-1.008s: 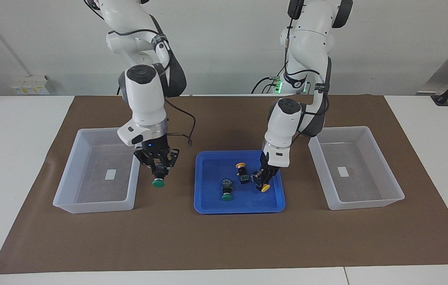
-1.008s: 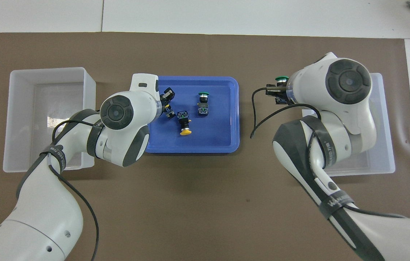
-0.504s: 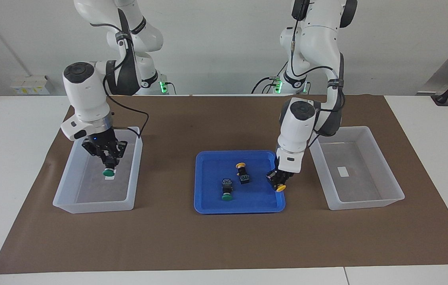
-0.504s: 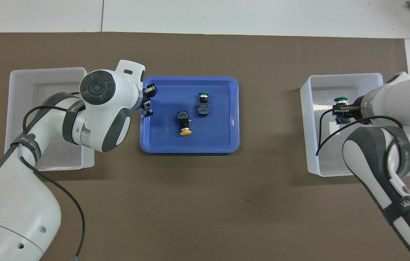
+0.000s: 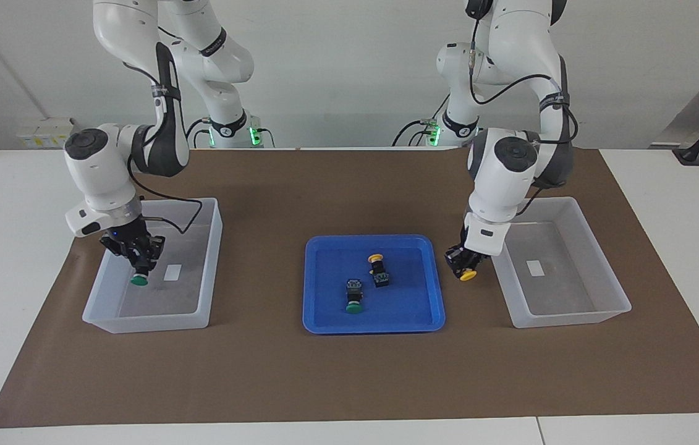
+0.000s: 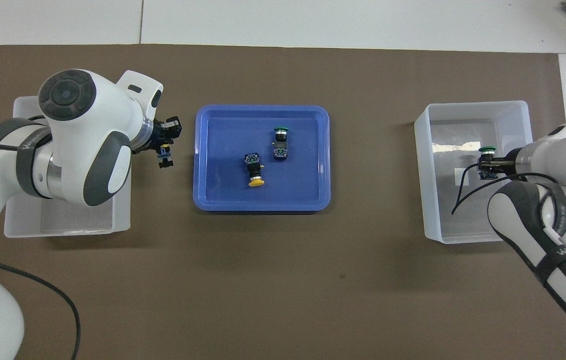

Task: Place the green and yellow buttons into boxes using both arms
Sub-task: 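Carry the green button to the right bin while the left carries yellow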

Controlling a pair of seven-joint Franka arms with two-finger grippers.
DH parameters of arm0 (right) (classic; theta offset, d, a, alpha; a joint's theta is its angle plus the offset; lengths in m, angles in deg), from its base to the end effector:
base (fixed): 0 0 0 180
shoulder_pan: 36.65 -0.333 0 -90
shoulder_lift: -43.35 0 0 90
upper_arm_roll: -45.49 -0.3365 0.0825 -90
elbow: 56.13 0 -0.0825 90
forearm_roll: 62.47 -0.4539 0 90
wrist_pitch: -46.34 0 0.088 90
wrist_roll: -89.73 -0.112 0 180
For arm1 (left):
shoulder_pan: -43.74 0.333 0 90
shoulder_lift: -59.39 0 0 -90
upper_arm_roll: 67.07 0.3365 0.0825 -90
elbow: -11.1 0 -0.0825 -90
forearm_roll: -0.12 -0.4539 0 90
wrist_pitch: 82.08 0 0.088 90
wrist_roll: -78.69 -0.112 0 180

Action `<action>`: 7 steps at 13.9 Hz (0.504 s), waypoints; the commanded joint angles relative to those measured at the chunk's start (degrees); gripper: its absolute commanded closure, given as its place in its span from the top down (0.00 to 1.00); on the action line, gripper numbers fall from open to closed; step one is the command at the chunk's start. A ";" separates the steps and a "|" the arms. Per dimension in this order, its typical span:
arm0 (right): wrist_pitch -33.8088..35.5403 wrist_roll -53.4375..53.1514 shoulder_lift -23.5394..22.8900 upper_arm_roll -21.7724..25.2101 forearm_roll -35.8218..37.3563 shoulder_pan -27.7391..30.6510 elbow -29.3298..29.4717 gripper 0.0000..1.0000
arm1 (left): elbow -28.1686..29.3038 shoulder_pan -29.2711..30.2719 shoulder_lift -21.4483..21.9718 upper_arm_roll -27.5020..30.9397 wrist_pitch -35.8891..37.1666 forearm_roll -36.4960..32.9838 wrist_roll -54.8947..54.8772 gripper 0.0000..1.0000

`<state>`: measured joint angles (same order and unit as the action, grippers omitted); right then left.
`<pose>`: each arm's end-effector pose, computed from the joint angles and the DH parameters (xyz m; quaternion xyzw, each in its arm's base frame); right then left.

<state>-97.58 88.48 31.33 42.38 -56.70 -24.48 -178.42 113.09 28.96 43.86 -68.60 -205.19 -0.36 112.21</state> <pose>0.6307 -0.1003 0.2914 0.9947 -0.0526 0.0819 0.0330 0.6806 -0.1976 0.3957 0.9878 0.1480 0.0443 0.0205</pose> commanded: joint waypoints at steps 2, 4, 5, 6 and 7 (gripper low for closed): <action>-2.68 1.60 -2.04 -0.67 -1.11 0.57 0.12 0.12 | 0.48 4.84 3.66 -0.41 6.20 2.32 -15.71 0.00; -2.50 1.43 -2.05 -0.67 -1.11 0.49 0.38 0.76 | 0.66 8.00 4.01 -0.50 8.58 3.72 -22.68 0.00; -2.41 1.51 -2.05 -0.67 -1.11 0.49 0.64 0.91 | 1.01 9.59 4.19 -0.50 9.28 5.30 -25.67 0.00; -1.89 1.34 -2.05 -0.67 -1.11 0.40 1.26 0.96 | 1.36 10.47 4.80 -0.32 9.81 5.84 -28.74 0.00; -1.71 1.34 -1.44 -0.67 -1.11 0.31 1.61 1.00 | 1.62 10.65 4.89 0.03 10.17 5.84 -30.08 0.00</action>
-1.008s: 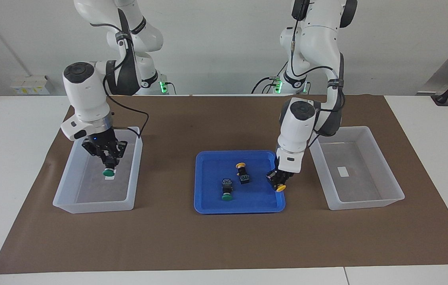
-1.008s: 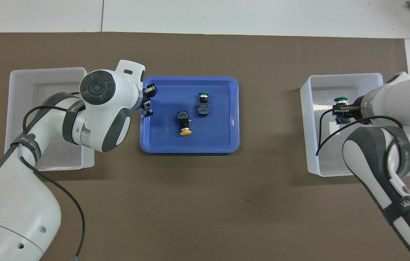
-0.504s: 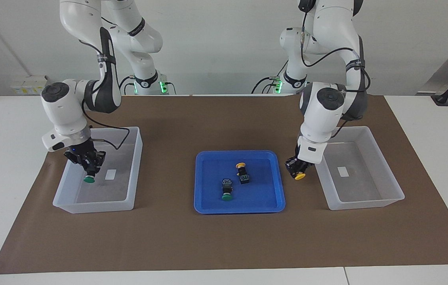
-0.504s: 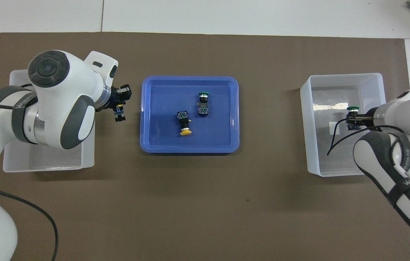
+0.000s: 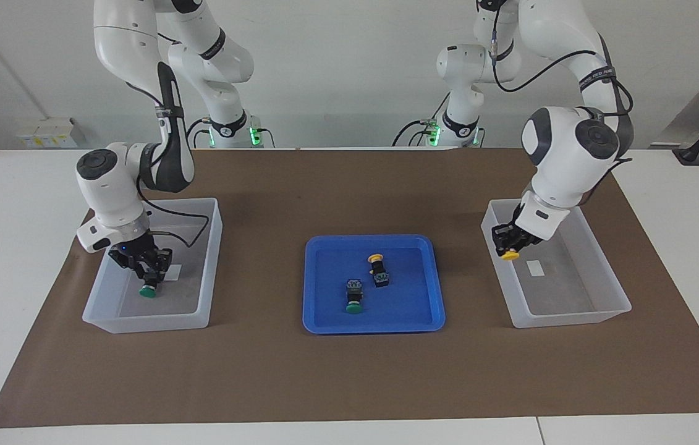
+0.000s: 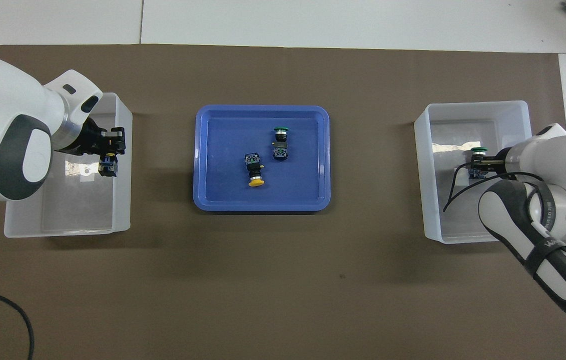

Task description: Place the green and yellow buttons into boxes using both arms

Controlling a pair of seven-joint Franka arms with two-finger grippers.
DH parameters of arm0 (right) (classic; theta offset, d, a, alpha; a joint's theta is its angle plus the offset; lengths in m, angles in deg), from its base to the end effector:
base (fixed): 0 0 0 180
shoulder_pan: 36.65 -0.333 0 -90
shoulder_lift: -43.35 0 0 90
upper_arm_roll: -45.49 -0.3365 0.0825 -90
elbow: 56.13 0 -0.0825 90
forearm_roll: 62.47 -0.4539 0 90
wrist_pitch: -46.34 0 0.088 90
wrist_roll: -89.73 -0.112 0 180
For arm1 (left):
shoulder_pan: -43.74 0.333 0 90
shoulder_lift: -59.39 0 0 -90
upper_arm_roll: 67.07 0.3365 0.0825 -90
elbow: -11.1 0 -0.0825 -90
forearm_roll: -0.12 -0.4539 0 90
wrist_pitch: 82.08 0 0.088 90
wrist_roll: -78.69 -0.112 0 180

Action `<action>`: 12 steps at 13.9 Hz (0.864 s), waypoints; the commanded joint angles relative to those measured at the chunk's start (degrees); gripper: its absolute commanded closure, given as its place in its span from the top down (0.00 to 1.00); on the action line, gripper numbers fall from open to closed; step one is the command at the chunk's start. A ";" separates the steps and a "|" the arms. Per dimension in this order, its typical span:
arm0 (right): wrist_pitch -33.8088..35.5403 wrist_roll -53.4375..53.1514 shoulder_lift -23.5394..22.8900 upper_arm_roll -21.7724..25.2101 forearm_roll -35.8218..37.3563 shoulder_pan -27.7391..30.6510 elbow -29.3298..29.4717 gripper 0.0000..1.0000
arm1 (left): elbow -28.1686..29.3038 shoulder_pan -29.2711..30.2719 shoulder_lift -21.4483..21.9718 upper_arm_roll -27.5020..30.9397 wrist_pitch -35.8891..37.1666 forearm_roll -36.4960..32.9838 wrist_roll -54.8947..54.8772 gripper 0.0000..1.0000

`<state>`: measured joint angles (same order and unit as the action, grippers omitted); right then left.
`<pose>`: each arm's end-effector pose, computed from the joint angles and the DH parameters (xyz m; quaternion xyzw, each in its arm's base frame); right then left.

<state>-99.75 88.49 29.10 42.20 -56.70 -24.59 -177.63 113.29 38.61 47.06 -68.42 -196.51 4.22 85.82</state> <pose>0.6378 -0.0977 0.2771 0.9944 -0.0494 0.0886 0.0307 0.6827 -0.0815 0.4189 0.9992 0.0208 -0.0049 0.0347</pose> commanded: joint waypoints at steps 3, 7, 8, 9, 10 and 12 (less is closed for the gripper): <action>4.21 1.34 3.52 -0.84 -1.10 -0.72 3.44 1.00 | 2.83 3.97 1.79 -0.14 -1.31 1.26 -7.02 0.00; 20.20 -0.50 5.72 -0.84 -1.10 -5.90 15.12 1.00 | 9.69 6.36 1.27 -0.05 -12.99 1.26 -10.99 0.00; 21.10 -1.99 5.55 -0.84 -1.19 -7.56 16.63 1.00 | 10.91 7.14 0.39 0.03 -14.76 1.26 -11.08 0.00; 21.11 -4.35 5.29 -0.84 -1.10 -9.76 17.51 1.00 | 11.97 7.50 -0.14 -0.05 -16.43 1.26 -11.25 0.00; 21.02 -6.81 5.02 -0.84 -1.10 -12.04 18.22 1.00 | 12.76 7.15 -0.76 0.03 -18.27 1.26 -11.17 0.00; 20.59 -11.65 4.41 -0.84 -1.28 -15.82 18.66 1.00 | 12.95 6.71 -2.07 -0.05 -19.69 1.26 -11.08 0.04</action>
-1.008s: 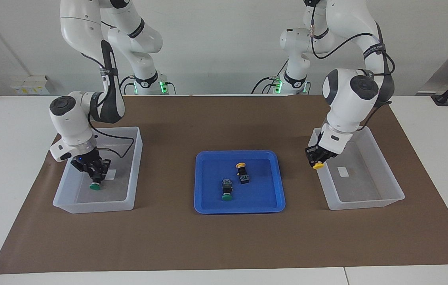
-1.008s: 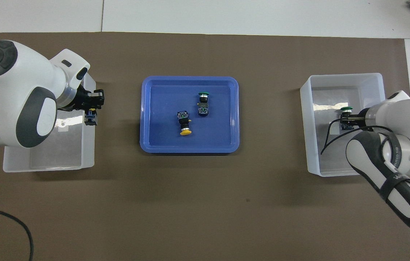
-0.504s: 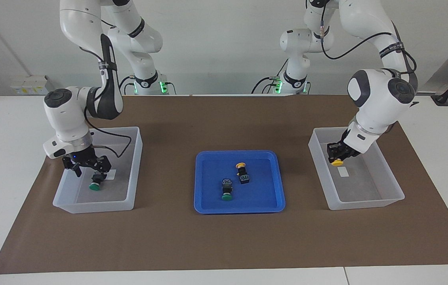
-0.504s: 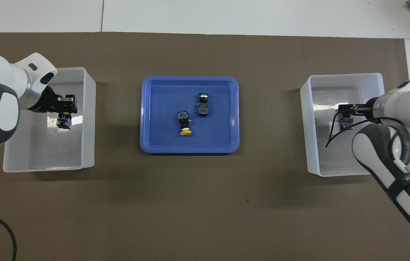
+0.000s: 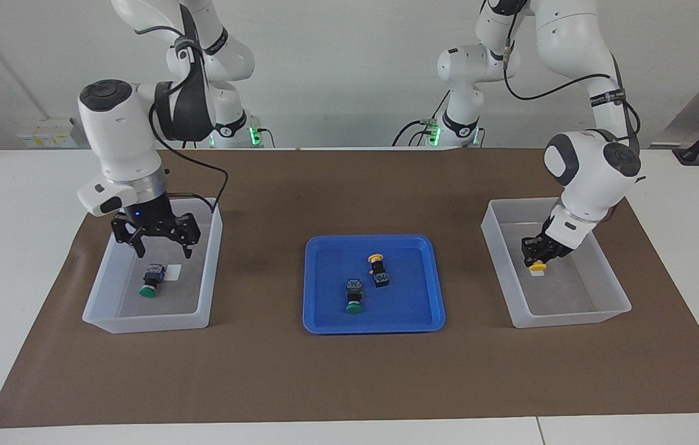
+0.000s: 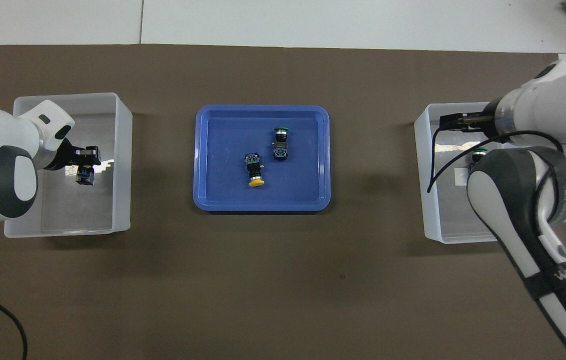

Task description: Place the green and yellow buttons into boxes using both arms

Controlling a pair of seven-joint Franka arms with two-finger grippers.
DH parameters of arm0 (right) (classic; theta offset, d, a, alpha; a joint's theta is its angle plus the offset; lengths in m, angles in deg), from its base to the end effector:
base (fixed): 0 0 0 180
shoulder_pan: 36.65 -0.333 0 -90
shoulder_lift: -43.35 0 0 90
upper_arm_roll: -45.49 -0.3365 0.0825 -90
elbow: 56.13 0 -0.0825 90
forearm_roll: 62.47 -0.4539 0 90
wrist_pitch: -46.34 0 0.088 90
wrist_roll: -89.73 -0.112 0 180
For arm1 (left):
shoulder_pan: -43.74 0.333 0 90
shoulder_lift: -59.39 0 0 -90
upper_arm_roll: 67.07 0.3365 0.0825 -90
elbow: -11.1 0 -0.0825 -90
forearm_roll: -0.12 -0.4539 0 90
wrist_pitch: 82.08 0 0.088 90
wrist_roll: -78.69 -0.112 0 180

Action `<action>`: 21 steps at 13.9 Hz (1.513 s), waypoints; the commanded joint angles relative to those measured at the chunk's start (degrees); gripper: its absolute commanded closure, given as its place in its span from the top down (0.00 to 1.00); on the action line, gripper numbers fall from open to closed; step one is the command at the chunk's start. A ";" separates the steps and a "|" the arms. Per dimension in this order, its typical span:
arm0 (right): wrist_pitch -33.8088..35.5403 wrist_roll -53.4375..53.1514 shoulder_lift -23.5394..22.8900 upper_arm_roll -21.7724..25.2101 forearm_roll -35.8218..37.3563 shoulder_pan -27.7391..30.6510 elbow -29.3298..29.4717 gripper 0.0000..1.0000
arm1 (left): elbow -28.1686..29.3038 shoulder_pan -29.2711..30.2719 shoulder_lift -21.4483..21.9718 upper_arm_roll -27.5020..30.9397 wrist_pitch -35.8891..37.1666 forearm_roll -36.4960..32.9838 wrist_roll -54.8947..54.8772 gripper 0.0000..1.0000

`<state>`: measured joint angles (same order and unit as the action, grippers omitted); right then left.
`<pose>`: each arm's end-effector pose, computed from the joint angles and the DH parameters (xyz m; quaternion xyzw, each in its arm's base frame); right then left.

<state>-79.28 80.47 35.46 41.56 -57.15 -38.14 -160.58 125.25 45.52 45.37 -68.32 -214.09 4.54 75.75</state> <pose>0.6879 0.0598 0.4703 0.9926 -0.0116 0.1194 0.0209 0.6647 0.0046 0.3181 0.9989 0.0042 0.0344 0.0311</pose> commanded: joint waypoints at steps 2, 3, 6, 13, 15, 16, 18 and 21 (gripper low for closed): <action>-1.29 -6.90 -3.27 -0.29 -1.44 -5.70 1.79 1.00 | 1.34 -0.20 -0.48 -0.16 -1.77 0.94 -1.02 0.33; -2.86 -7.25 -4.49 -0.20 -3.45 -7.72 2.49 1.00 | 1.77 -0.20 -0.39 -0.07 -1.59 0.94 -1.02 0.41; -6.03 -10.22 -9.49 -0.20 -5.23 -13.17 5.82 1.00 | 1.95 -0.11 -0.22 -0.07 -0.89 0.94 -0.93 0.60; -5.96 -24.01 -25.74 0.06 -1.73 -22.23 22.41 1.00 | -15.24 0.51 -1.44 0.02 22.64 -0.73 -1.02 0.61; -4.39 -27.99 -30.59 -0.02 4.15 -24.61 27.69 1.00 | -21.14 -0.19 -2.85 -0.07 27.39 -0.64 -0.75 0.58; -3.33 -28.35 -32.43 -0.11 5.05 -25.14 30.24 1.00 | -23.25 -0.98 -3.55 -0.33 28.55 -0.21 -0.23 0.57; -4.11 -28.44 -33.85 -0.20 5.14 -25.67 30.79 1.00 | -24.06 -4.66 -3.73 -0.33 28.39 0.06 4.31 0.55; -5.77 -28.53 -33.77 -0.20 5.15 -26.46 30.18 1.00 | -24.06 -8.97 -4.35 -0.51 26.64 1.28 12.67 0.54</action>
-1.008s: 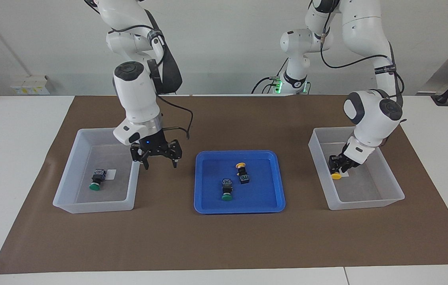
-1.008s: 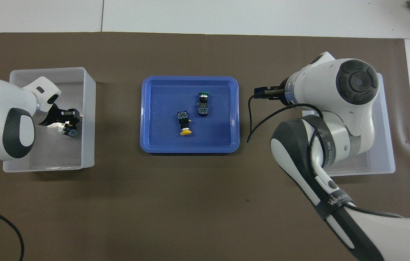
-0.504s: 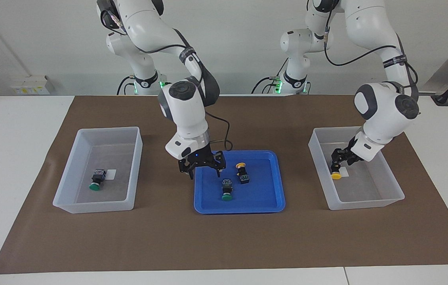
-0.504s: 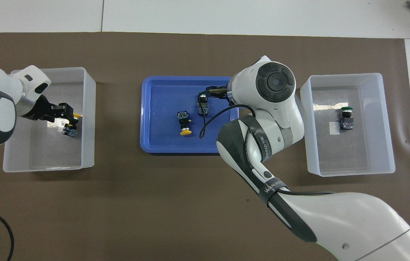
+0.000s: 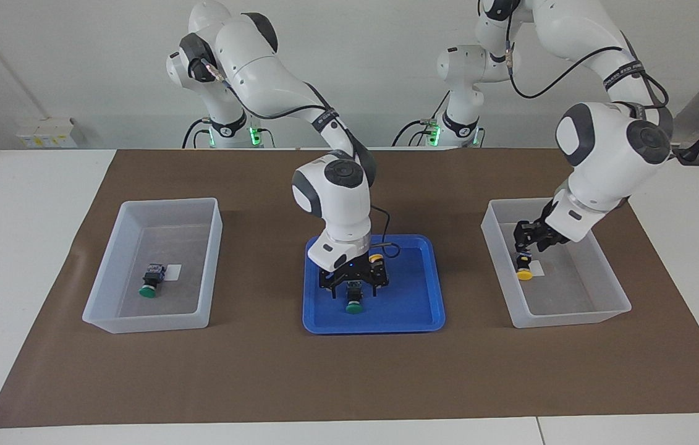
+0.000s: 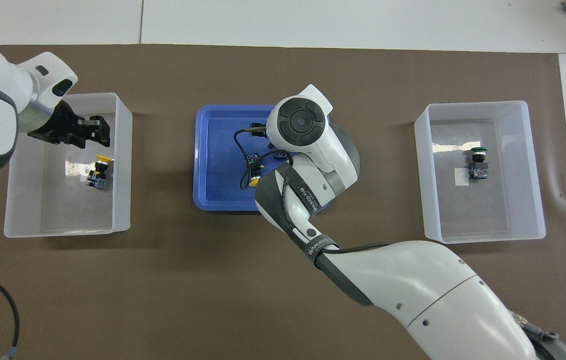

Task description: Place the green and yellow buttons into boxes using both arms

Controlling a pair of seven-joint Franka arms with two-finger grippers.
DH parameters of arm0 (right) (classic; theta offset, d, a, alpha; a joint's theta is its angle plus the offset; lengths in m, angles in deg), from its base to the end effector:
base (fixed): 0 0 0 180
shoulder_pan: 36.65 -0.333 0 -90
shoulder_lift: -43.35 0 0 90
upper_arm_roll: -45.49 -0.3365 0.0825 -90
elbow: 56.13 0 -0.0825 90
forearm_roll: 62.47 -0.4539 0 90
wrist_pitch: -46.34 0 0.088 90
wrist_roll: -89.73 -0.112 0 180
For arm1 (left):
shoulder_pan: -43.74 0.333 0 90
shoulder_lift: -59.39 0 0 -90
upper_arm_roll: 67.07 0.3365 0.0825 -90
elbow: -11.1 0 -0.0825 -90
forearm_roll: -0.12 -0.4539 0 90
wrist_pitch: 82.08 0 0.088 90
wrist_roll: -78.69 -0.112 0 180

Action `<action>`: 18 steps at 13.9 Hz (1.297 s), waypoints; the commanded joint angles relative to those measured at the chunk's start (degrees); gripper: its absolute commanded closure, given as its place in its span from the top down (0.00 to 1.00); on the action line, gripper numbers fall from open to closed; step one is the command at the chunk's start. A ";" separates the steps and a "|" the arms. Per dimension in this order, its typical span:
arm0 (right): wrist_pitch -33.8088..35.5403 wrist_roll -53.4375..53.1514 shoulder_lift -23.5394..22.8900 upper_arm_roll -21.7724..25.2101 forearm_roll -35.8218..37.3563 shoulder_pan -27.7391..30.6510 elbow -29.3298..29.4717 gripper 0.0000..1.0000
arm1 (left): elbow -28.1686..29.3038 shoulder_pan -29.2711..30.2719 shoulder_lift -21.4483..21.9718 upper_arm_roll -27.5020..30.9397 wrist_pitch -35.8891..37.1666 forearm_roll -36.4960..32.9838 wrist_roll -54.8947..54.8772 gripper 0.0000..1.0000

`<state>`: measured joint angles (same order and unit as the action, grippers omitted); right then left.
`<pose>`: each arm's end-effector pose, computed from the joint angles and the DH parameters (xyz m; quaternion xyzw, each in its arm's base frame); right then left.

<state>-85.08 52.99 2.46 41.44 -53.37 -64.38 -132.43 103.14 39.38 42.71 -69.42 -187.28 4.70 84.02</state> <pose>0.7207 0.4258 0.3136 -0.9912 0.0096 -0.1277 0.0341 0.7076 -0.0875 0.4474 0.9986 0.0003 -0.0351 0.0407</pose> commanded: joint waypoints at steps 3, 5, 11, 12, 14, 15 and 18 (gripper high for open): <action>-1.91 -1.05 -0.25 -0.09 1.36 -0.66 -1.48 0.95 | 0.32 -6.96 -1.60 0.68 -8.07 3.06 11.00 0.51; -1.04 -1.14 0.02 0.00 1.45 -0.75 -3.15 0.83 | 1.21 -8.72 -1.51 0.59 -10.63 3.41 14.44 0.50; -1.29 -3.16 1.34 0.00 1.54 -0.92 -6.06 0.00 | 9.55 -9.96 -0.11 0.59 -20.20 4.21 15.95 0.50; -1.29 -3.25 1.51 0.00 1.54 -0.84 -5.97 0.00 | 11.22 -10.14 -0.28 0.59 -23.79 4.21 16.82 0.50; -0.59 -3.34 4.05 0.18 1.36 -0.05 -6.41 0.00 | 13.42 -12.58 -1.77 0.59 -31.17 4.21 22.16 0.50; 0.98 -3.25 5.63 0.27 1.36 0.57 -6.58 0.00 | 13.52 -13.64 -3.34 0.59 -34.25 4.21 25.23 0.50; 2.58 -2.20 13.70 0.09 0.66 5.04 -12.35 0.00 | 13.69 -16.82 -4.85 0.50 -39.73 4.21 34.66 0.50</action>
<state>-82.67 51.76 8.71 42.10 -53.35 -62.37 -137.29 116.02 24.44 38.16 -69.74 -224.25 8.27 114.78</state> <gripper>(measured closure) 0.604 0.498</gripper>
